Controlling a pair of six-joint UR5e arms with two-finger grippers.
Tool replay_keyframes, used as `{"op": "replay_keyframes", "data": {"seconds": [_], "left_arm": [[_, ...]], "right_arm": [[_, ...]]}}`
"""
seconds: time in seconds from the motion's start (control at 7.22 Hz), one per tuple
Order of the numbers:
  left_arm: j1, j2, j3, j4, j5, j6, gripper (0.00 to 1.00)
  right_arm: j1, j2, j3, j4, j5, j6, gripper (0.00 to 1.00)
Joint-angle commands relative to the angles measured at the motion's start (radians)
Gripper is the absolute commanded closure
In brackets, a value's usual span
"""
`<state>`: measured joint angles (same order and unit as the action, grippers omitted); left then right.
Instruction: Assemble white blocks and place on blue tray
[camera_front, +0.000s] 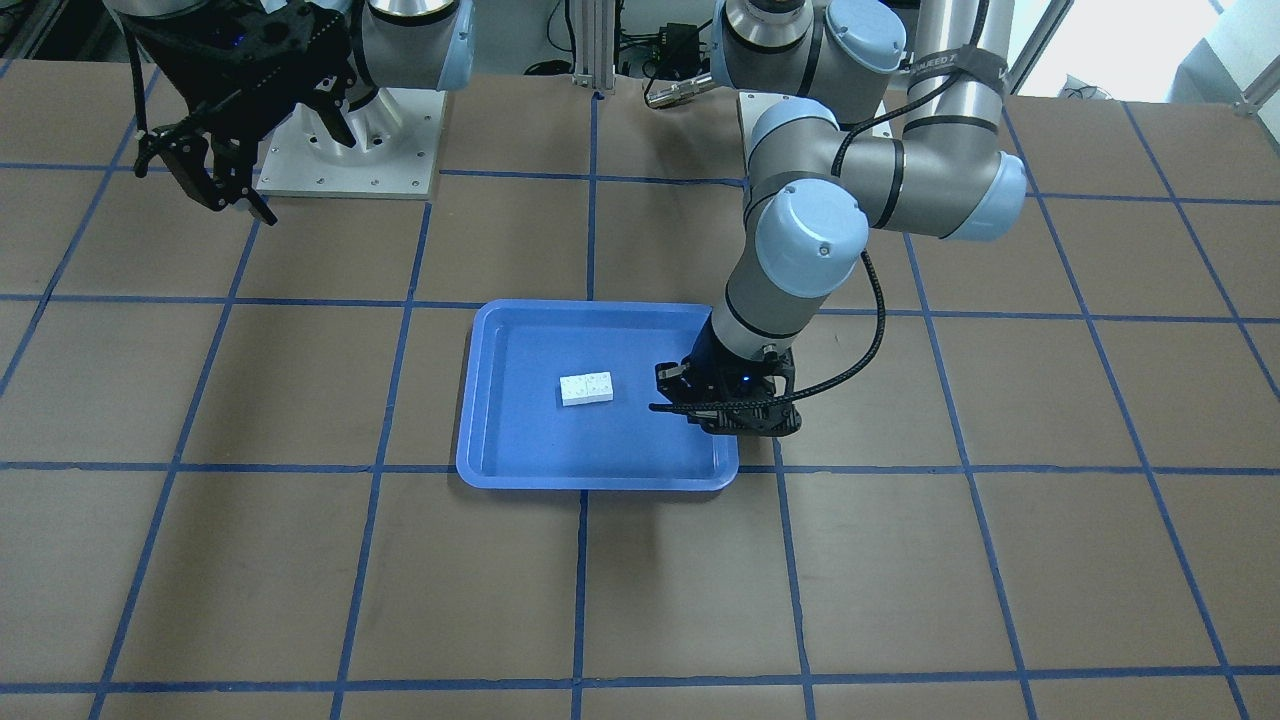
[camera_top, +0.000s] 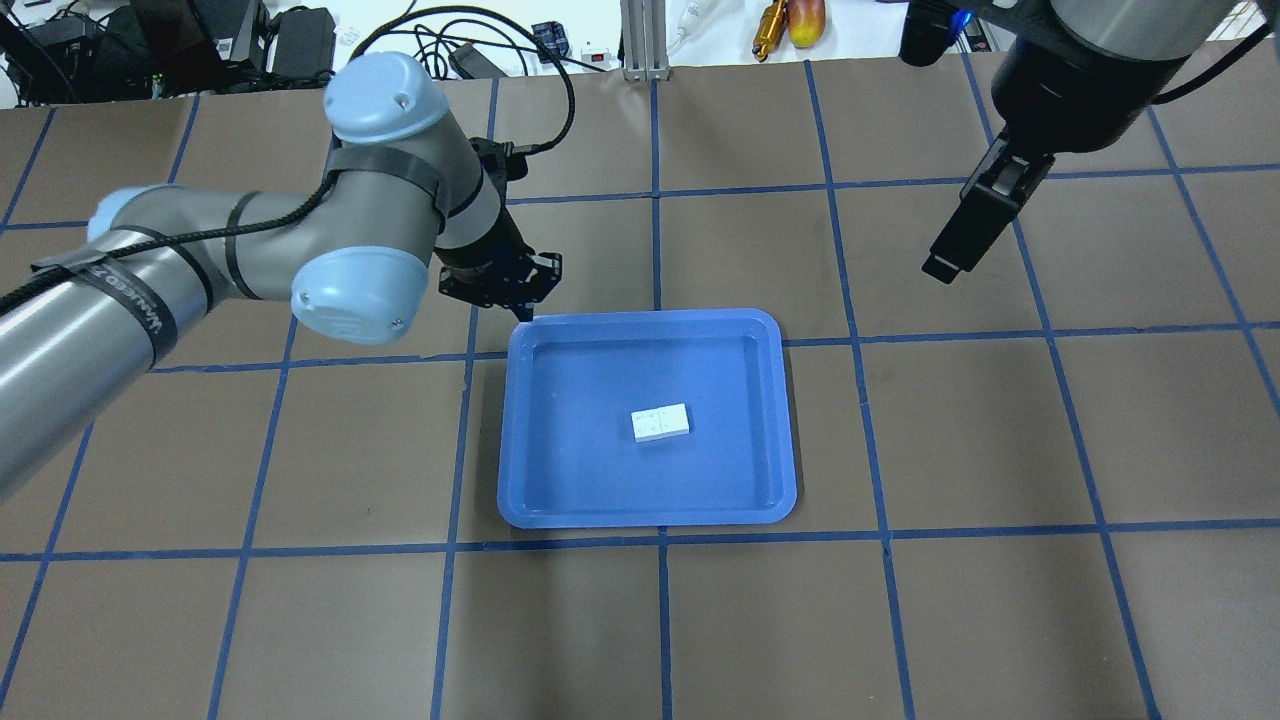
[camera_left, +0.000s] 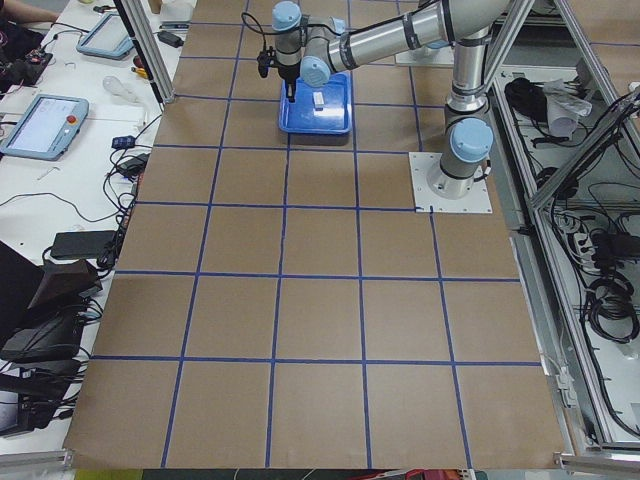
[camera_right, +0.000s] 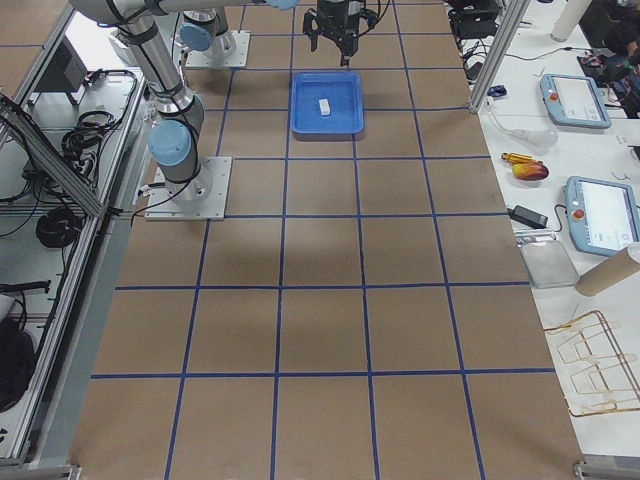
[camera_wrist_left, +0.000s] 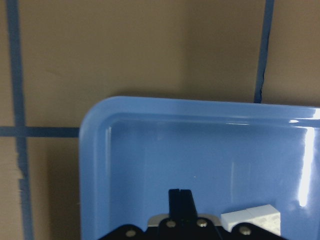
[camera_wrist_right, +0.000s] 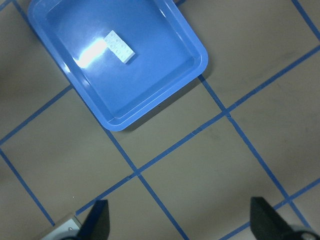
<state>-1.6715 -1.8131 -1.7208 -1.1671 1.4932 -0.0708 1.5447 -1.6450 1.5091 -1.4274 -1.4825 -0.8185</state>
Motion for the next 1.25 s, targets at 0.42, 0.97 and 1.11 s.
{"op": "replay_keyframes", "data": {"seconds": [0.42, 0.97, 1.11], "left_arm": [[0.133, 0.159, 0.173, -0.350, 0.074, 0.197, 0.36], [0.141, 0.215, 0.219, -0.364, 0.101, 0.195, 0.00], [0.134, 0.213, 0.221, -0.385, 0.078, 0.194, 0.00]], "right_arm": [[0.005, 0.071, -0.069, -0.110, -0.114, 0.479, 0.00], [0.009, 0.015, 0.012, -0.119, -0.113, 0.767, 0.00], [0.009, 0.002, 0.029, -0.133, -0.110, 0.842, 0.00]]}}
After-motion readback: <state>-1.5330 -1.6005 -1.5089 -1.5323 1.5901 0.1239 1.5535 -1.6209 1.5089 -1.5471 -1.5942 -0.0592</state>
